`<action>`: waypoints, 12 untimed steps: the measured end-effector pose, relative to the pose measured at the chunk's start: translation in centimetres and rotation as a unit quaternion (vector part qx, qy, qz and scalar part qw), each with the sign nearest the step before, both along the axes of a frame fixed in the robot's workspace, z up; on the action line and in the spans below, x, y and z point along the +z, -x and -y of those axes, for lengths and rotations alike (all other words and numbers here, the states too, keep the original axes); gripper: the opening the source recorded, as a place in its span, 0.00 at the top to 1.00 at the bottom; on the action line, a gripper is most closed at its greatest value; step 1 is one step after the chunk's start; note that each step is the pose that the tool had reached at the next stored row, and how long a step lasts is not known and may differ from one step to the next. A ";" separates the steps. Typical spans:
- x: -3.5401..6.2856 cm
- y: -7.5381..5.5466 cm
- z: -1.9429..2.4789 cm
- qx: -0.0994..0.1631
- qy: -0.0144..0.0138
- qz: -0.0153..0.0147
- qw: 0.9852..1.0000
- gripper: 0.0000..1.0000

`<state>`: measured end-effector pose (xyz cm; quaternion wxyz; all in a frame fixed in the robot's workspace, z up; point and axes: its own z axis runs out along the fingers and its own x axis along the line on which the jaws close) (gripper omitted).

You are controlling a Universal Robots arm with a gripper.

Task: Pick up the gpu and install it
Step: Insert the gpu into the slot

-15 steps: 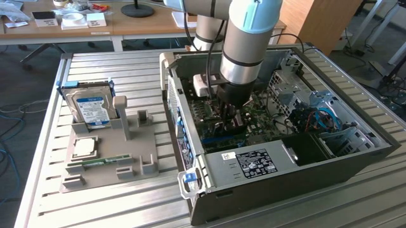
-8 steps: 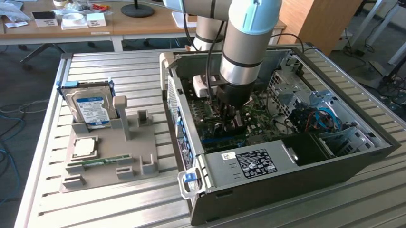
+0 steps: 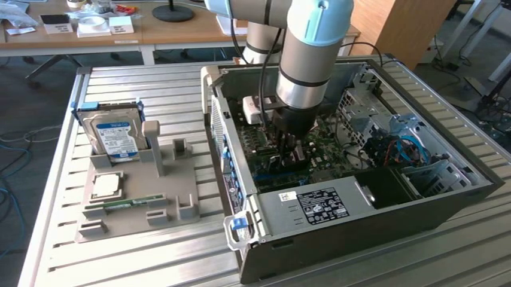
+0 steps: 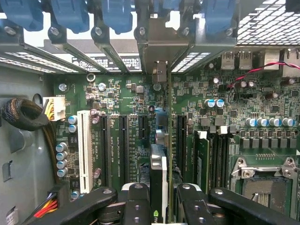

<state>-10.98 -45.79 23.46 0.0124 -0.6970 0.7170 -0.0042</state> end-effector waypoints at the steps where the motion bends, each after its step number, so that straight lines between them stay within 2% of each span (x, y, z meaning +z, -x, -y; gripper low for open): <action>1: 0.00 0.0 0.00 0.000 0.000 0.000 1.000 0.73; 12: 0.01 0.0 0.00 0.000 0.000 0.000 1.000 0.73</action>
